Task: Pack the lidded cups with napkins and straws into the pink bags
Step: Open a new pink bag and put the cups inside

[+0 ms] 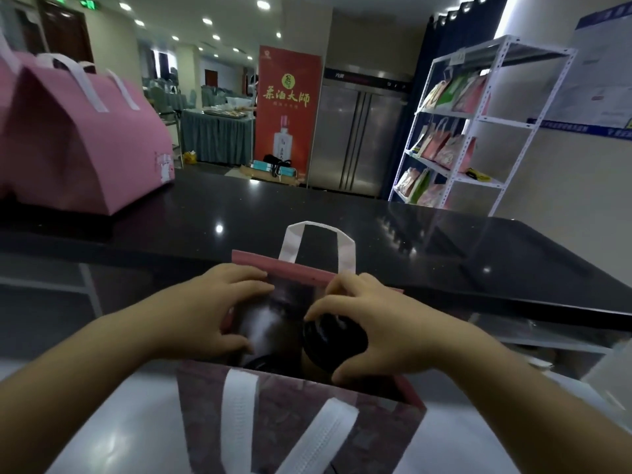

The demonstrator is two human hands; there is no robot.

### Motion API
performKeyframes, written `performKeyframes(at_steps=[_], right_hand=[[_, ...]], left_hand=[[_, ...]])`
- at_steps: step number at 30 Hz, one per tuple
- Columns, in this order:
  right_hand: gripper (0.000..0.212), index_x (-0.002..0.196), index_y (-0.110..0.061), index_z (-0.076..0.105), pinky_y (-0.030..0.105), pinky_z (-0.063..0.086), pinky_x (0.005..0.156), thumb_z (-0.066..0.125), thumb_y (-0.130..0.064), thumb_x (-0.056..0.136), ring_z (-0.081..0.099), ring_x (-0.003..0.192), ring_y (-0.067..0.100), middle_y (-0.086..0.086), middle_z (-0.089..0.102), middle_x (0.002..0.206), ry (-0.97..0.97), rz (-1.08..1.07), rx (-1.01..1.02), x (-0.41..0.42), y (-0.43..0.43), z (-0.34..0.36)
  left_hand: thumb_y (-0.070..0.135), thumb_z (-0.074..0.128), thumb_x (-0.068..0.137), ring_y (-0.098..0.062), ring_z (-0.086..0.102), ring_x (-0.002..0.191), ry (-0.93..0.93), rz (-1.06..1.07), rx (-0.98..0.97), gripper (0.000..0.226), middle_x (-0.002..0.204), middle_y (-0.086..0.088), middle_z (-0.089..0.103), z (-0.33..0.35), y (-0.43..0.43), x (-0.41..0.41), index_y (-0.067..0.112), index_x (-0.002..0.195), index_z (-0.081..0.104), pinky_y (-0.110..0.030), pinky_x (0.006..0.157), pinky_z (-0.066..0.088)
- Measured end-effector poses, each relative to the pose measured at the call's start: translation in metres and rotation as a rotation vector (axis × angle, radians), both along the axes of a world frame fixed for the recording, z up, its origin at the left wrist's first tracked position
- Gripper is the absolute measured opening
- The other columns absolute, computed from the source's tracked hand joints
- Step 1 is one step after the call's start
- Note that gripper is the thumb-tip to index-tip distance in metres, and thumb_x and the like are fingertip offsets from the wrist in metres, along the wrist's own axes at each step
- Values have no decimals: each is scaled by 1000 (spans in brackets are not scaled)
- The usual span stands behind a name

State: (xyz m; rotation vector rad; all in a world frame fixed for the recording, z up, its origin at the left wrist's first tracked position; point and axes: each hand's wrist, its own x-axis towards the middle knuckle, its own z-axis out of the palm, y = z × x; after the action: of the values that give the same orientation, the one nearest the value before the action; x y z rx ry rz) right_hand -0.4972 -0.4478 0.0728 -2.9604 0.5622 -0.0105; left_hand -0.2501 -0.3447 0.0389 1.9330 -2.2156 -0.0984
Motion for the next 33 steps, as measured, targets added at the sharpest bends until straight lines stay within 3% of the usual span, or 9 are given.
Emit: performKeyframes(at_steps=[4,7,9,17,23,27,30,33], right_hand=[[69,120,-52,33,26,46,84,76,-47,67,32,107,9,-16,30,121,174,7,-65,8,-4,-11],[70,116,-51,32,25,45,76,79,-39,66,35,102,13,-11,32,121,273,-9,-58,14,-6,-21],[72,115,-49,32,25,43,70,81,-38,64,36,98,14,-9,34,119,339,-18,-60,20,-6,-29],[72,129,-35,34,34,45,68,76,-29,72,44,89,21,5,38,120,467,-5,-121,36,-5,-54],[77,135,-32,28,34,39,63,75,-29,74,37,81,20,8,36,122,551,16,-153,42,-6,-62],[61,142,-27,26,43,42,74,54,-12,90,48,97,35,16,34,131,609,50,-164,43,-3,-70],[62,144,-26,23,46,45,80,52,-12,91,49,103,38,16,32,134,641,42,-184,44,-3,-71],[66,146,-25,19,46,44,82,53,-11,91,48,105,39,17,30,139,669,36,-197,44,0,-74]], left_hand=[[73,63,56,7,-27,130,-30,-18,107,109,142,33,-27,1,3,-3,57,134,-12,-30,113,11],[69,66,56,16,-52,102,-81,-42,187,116,124,37,-48,3,10,-9,64,120,-31,-23,98,-16],[67,67,55,18,-56,92,-106,-42,212,120,117,37,-54,4,13,-14,64,115,-36,-23,90,-18],[71,66,54,13,-56,98,-79,-90,220,122,121,35,-53,4,15,-20,59,121,-35,-19,83,-29],[74,63,54,12,-55,102,-75,-99,184,122,124,33,-52,2,14,-18,57,123,-36,-12,81,-35],[71,64,55,13,-55,101,-69,-86,142,122,123,34,-51,1,12,-14,57,121,-37,-13,85,-29],[72,63,56,14,-51,106,-44,-84,105,121,123,37,-49,-2,11,-12,56,123,-36,-13,87,-30],[76,60,56,9,-42,120,-42,-100,60,119,129,35,-43,-5,10,-12,54,126,-33,-20,99,-26]])
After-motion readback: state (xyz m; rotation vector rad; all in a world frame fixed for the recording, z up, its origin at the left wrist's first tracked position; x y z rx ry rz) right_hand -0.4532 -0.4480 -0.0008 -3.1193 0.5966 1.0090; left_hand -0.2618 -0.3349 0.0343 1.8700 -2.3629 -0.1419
